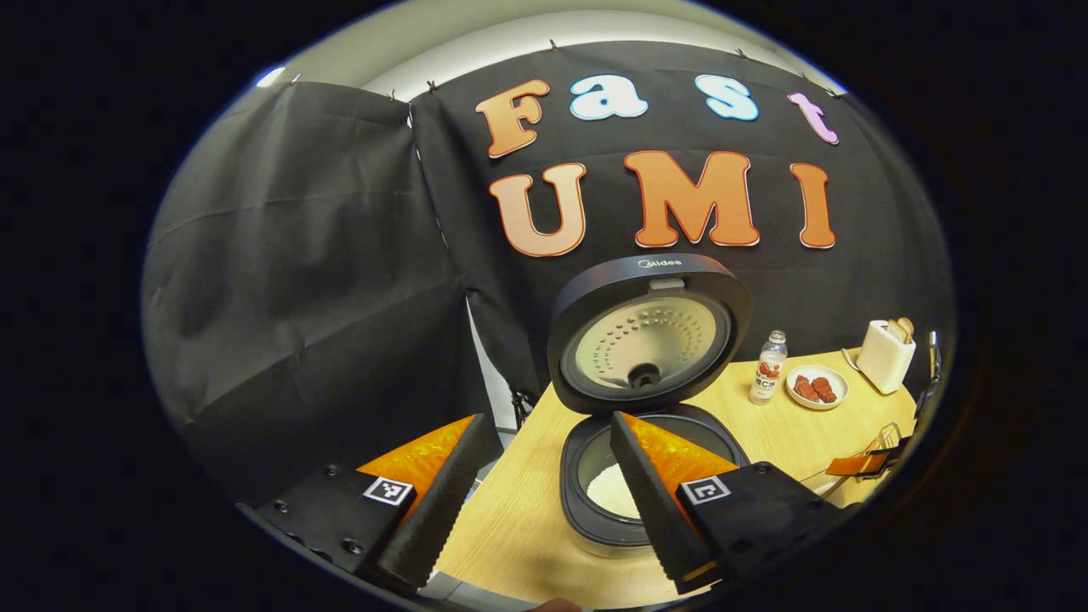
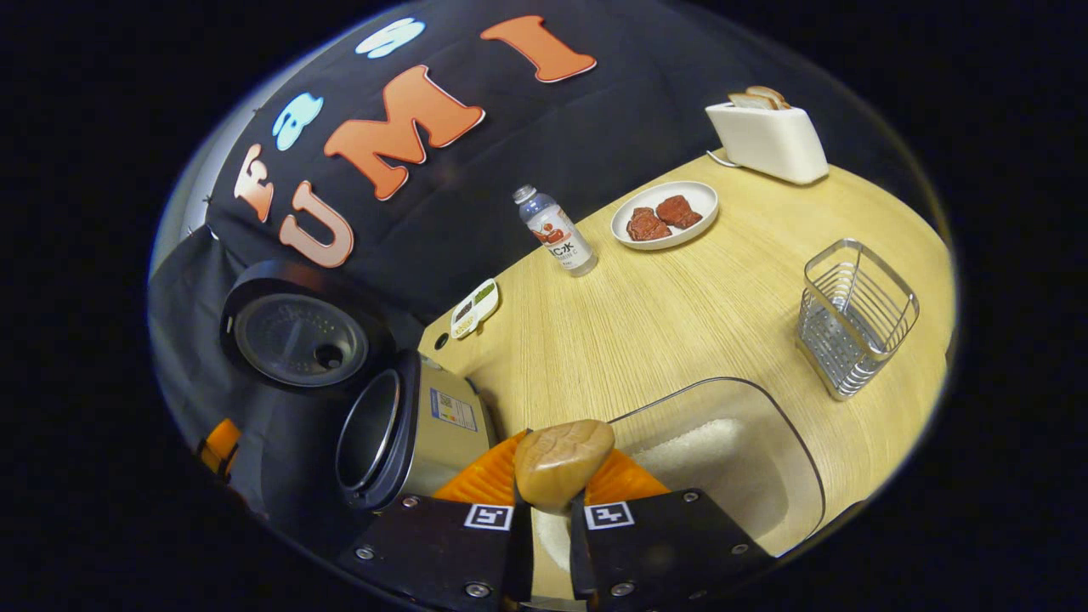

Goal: Close the left gripper, press the button to open the rice cooker; take a wooden spoon from the chopstick holder with the right hand, scoop a spoonful of rice and pour it into the rice cooker, then put the wooden spoon back into the chopstick holder.

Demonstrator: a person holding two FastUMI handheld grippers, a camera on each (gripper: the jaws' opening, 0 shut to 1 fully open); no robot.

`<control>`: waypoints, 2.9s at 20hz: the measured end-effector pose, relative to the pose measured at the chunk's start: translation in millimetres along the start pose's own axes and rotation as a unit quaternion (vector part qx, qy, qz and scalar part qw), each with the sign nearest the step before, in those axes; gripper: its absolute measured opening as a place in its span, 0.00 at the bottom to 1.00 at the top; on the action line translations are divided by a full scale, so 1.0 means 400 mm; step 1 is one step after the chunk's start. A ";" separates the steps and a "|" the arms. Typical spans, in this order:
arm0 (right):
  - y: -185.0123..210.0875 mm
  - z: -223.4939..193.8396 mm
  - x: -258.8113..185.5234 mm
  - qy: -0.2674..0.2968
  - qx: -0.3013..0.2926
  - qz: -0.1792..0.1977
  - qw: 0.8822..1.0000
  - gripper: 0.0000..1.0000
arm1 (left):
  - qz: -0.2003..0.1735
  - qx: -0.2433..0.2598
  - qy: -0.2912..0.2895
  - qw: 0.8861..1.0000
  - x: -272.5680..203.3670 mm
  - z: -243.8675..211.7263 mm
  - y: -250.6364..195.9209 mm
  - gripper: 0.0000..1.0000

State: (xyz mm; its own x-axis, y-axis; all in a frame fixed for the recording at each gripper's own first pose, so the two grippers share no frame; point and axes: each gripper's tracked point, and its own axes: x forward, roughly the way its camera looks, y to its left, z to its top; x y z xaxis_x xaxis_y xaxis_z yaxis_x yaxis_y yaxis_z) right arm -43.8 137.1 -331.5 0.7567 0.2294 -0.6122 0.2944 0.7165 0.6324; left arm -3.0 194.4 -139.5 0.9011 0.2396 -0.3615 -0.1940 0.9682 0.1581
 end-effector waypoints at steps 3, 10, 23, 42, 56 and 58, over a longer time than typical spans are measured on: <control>-0.004 0.000 0.005 0.013 0.049 0.028 0.998 0.17 | -0.004 0.001 -0.002 1.000 -0.006 0.007 -0.011 0.99; -0.042 -0.002 0.002 0.030 0.139 0.062 0.988 0.17 | -0.001 0.006 -0.002 1.000 -0.026 0.003 -0.031 0.99; -0.113 0.148 -0.124 0.007 0.201 0.144 0.969 0.17 | -0.001 0.000 -0.018 1.000 -0.052 0.036 -0.111 0.99; 0.256 0.320 -0.130 0.049 0.290 0.309 0.905 0.16 | 0.114 -0.054 -0.033 0.992 -0.167 0.013 0.104 0.96; 0.567 0.228 0.110 0.082 0.198 0.280 0.936 0.16 | 0.178 -0.088 -0.024 0.980 -0.198 -0.053 0.298 0.96; 0.582 0.214 0.132 0.070 0.147 0.266 0.950 0.16 | 0.183 -0.094 -0.019 0.979 -0.201 -0.067 0.309 0.96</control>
State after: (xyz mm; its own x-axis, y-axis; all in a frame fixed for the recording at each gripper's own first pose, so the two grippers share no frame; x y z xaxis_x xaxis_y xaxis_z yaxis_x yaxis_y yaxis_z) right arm 114.9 259.7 -175.8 0.7646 0.6079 -0.2139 0.0590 0.2645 0.9626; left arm -109.8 296.9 -115.6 0.7715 0.5725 -0.2774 -0.5702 0.8157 0.0977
